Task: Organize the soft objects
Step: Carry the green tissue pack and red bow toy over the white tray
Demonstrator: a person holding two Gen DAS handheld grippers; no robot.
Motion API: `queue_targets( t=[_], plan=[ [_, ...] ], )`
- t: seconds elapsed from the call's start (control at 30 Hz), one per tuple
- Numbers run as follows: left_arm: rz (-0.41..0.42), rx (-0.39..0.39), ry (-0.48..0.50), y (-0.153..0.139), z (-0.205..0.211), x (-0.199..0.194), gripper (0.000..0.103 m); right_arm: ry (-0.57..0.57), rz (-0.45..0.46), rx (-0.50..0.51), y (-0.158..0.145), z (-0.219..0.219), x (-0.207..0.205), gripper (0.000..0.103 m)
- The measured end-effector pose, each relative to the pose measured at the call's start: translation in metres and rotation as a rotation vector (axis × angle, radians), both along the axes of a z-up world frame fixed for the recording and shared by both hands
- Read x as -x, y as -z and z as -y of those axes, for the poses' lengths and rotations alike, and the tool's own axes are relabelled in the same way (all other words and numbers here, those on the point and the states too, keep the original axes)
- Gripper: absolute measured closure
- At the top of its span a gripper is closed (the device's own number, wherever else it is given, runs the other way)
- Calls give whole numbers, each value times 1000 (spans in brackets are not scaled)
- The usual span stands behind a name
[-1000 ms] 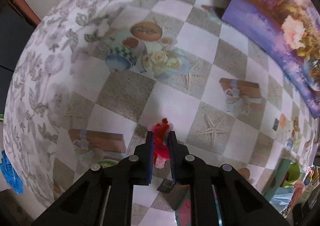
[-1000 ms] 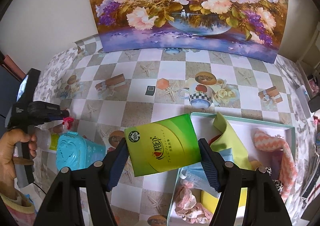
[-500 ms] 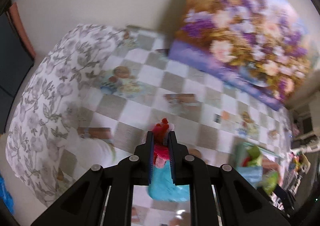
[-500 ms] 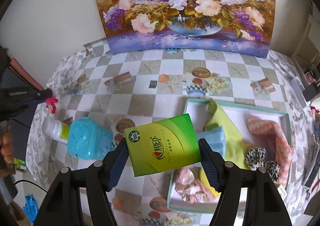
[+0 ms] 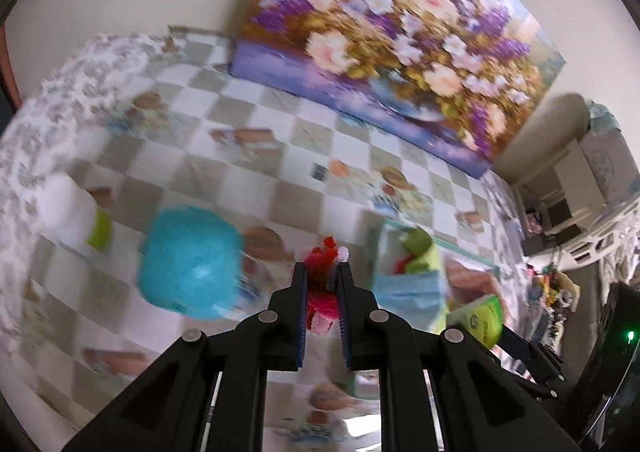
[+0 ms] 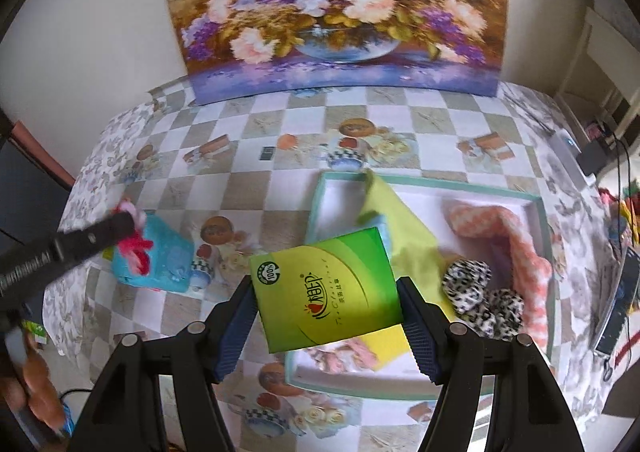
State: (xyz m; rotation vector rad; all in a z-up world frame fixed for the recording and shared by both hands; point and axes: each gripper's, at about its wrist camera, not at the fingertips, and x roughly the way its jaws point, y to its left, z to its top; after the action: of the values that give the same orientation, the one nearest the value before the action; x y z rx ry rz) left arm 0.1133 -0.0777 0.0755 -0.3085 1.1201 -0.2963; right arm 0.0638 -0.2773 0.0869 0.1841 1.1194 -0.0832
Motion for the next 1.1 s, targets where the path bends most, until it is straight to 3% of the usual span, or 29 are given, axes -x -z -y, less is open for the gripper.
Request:
queue_targets(
  t=[0.27, 0.67, 1.1],
  plan=[
    [-22, -12, 115, 25, 59, 24, 89, 107, -20, -22, 7, 51, 13, 31],
    [-4, -65, 314, 30, 134, 56, 89, 239, -57, -12, 22, 107, 38, 31],
    [-84, -81, 331, 69, 155, 47, 89, 226, -188, -32, 64, 112, 41, 31]
  ],
)
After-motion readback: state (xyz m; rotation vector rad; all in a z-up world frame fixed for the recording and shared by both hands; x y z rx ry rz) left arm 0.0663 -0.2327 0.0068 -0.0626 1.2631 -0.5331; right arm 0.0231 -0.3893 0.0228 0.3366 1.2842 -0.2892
